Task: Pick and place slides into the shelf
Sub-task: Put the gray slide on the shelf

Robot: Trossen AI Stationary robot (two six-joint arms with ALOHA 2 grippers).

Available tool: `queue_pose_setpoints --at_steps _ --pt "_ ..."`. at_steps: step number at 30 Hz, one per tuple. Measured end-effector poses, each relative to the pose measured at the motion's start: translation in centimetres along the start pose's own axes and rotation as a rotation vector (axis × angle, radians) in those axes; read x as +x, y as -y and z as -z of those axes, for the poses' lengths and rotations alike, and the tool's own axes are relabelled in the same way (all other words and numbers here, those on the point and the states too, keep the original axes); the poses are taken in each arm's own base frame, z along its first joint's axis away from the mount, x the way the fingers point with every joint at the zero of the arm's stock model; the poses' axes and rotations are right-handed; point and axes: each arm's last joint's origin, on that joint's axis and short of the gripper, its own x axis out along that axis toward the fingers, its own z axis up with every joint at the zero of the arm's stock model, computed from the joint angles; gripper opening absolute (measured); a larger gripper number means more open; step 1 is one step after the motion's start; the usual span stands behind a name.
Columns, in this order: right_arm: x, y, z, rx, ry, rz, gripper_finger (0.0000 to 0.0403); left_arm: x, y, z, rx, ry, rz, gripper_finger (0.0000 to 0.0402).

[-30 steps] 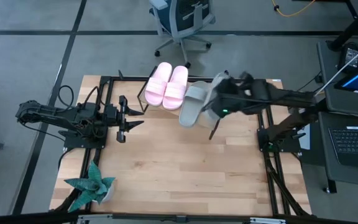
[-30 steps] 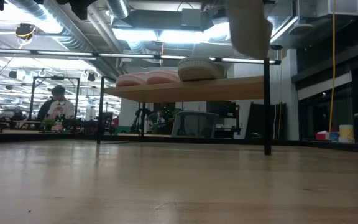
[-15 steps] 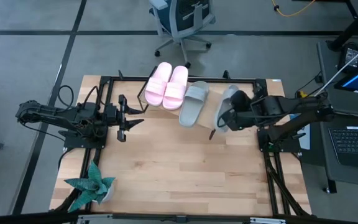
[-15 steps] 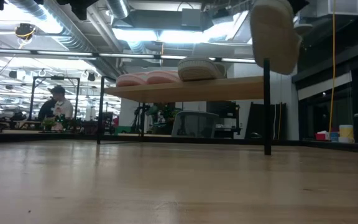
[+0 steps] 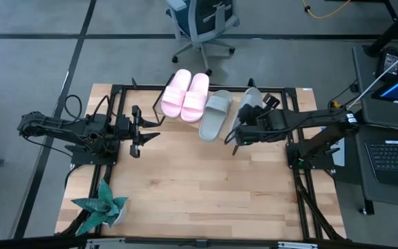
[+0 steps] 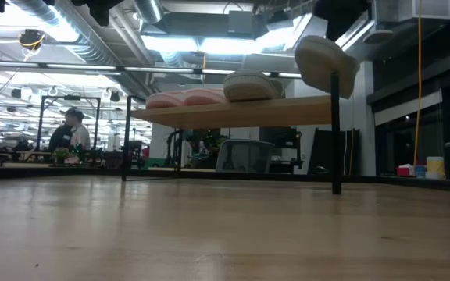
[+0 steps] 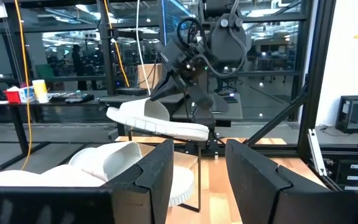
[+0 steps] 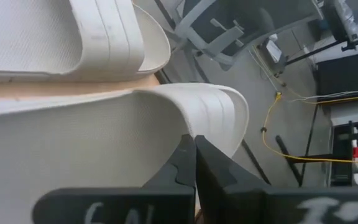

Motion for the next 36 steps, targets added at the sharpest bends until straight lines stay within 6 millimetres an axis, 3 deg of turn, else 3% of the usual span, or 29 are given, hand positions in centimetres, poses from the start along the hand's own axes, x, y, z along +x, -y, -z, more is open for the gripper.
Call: queue_pose_setpoints --at_steps 12,36 --pt "0.2 -0.2 -1.2 0.029 0.081 -0.018 0.0 0.0 0.0 0.0 -0.001 0.0 0.001 0.0139" --pt "1.3 -0.3 -1.3 0.038 0.048 -0.044 0.0 0.0 0.0 0.0 -0.001 -0.001 0.001 0.0139"
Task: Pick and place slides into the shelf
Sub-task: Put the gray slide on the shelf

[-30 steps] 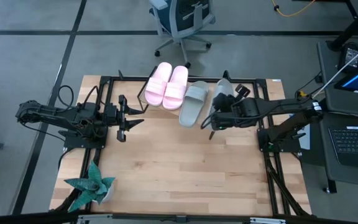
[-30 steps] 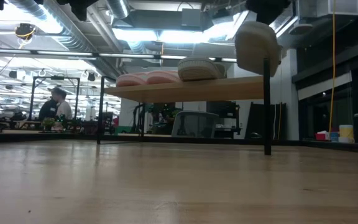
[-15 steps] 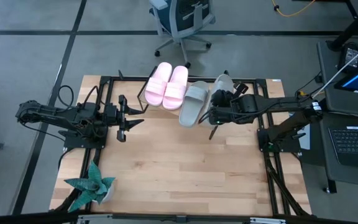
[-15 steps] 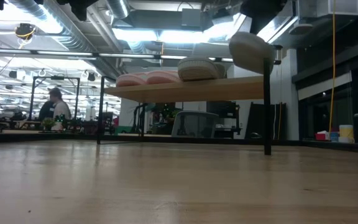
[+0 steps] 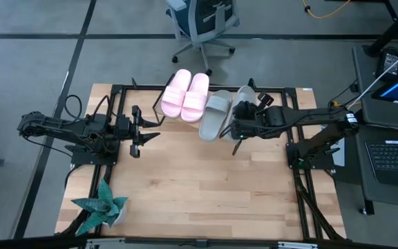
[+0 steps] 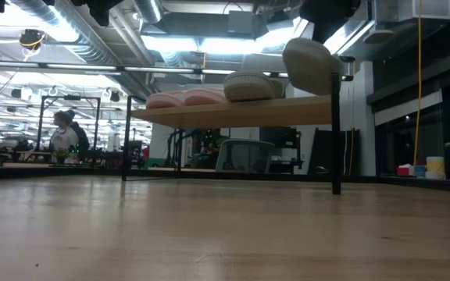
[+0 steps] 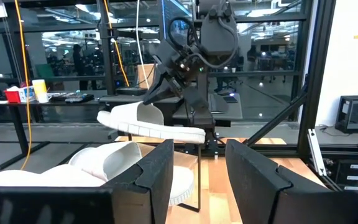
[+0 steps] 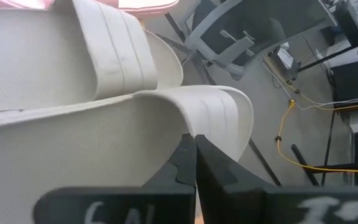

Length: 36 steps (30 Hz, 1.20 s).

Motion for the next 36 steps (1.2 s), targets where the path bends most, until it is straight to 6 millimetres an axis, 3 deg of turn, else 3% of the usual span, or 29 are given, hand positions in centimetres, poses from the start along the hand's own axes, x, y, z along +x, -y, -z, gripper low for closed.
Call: queue_pose_setpoints --at_steps 13,25,36 --pt "0.33 -0.46 0.12 -0.044 0.001 -0.016 0.0001 0.0 0.0 0.04 0.001 -0.003 0.0 0.0139" --pt "0.32 -0.89 -0.17 -0.095 -0.001 -0.109 0.0033 0.0 0.0 0.05 0.001 -0.005 0.0 0.0139" --pt "0.29 -1.12 -0.44 -0.11 0.015 -0.143 0.0107 0.0 0.0 0.06 0.002 -0.007 0.0 0.0139"
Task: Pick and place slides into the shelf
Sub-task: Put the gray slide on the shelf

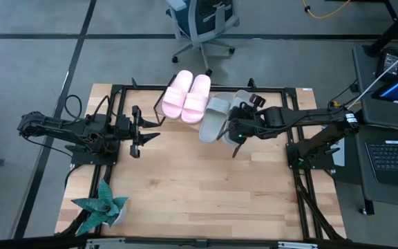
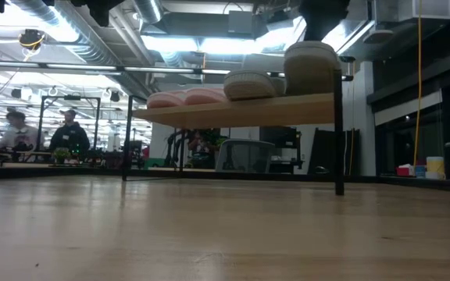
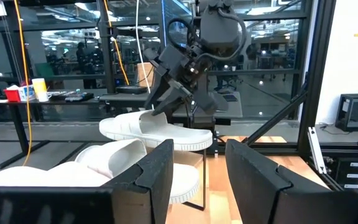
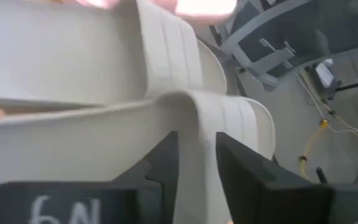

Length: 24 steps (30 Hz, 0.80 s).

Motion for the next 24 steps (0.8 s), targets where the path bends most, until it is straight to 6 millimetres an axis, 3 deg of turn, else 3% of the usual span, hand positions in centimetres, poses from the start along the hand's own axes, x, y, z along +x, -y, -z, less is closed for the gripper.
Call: queue_pose_setpoints --at_steps 6,11,24 --pt "-0.04 -0.26 -0.74 0.009 0.056 -0.04 0.0165 0.0 0.0 0.0 0.0 0.0 0.0 0.0139" --pt "-0.07 -0.55 -0.68 -0.007 0.033 -0.139 0.0192 0.0 0.0 0.0 0.0 0.0 0.0 0.0139" --pt "-0.12 -0.96 -0.5 -0.1 -0.005 -0.319 0.0169 0.0 0.0 0.0 0.0 0.0 0.0 0.0139"
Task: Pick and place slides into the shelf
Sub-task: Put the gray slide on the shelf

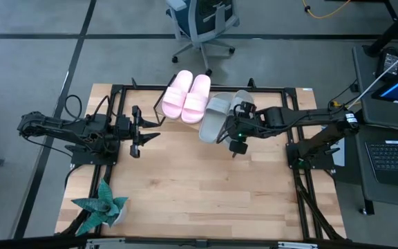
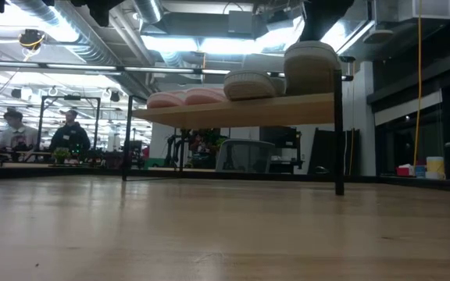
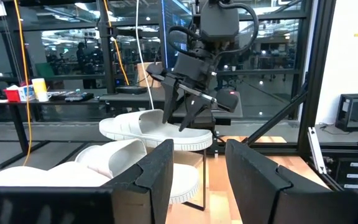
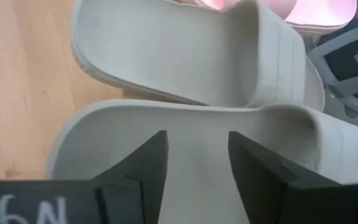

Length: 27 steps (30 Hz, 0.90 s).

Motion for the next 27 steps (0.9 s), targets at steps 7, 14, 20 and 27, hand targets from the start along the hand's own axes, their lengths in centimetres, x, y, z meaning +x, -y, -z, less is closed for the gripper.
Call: queue_pose_setpoints --at_steps 7,14,20,27 --pt "0.0 0.0 -0.3 0.015 0.025 -0.014 0.0108 0.0 0.0 0.0 0.0 0.0 0.0 0.0139" --pt "0.3 0.4 -0.4 0.034 0.02 -0.049 0.0009 0.0 0.0 0.0 0.0 0.0 0.0 0.0139" --pt "0.7 0.9 -0.6 0.056 0.011 -0.071 0.0005 0.0 0.0 0.0 0.0 0.0 0.0 0.0139" --pt "3.0 0.5 -1.0 0.028 -0.059 -0.085 0.0004 0.0 0.0 0.0 0.0 -0.001 0.001 0.0139"
